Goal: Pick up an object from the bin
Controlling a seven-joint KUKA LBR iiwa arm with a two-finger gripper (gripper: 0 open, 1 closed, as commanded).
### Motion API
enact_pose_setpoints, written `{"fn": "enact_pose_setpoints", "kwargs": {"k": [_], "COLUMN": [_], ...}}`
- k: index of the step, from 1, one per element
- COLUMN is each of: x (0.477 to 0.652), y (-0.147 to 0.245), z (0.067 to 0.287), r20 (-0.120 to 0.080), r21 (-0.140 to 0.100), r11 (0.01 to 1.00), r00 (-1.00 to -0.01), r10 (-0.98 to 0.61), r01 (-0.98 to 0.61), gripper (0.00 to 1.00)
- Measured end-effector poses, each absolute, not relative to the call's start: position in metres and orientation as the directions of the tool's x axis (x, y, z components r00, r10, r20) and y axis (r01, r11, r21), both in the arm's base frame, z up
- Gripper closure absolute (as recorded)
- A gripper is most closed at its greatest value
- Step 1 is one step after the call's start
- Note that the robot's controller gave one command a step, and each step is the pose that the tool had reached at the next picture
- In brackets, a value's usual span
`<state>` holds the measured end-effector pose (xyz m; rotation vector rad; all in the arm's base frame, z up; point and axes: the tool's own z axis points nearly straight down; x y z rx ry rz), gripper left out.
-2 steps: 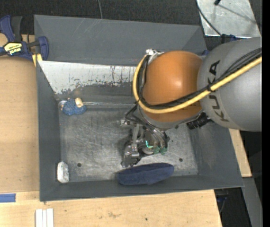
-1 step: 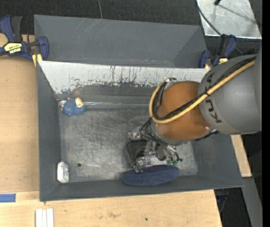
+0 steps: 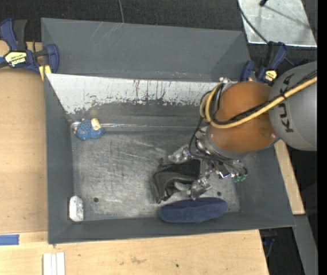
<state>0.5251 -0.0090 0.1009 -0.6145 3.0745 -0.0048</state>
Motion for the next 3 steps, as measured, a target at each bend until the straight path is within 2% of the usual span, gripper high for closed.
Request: {"fn": "enact_pose_setpoints", "kwargs": {"k": [1, 2, 3], "x": [0.495, 0.518, 0.549], "y": [0.004, 0.008, 0.019], "z": [0.104, 0.084, 0.081], "r20": [-0.027, -0.062, -0.022], "r21": [-0.016, -0.032, -0.020], "r11": [0.824, 0.758, 0.516], "r00": [-0.823, -0.755, -0.516], "r10": [-0.567, -0.652, -0.856], "r01": [-0.567, -0.652, -0.856], "gripper": [0.00, 0.00, 0.00]}}
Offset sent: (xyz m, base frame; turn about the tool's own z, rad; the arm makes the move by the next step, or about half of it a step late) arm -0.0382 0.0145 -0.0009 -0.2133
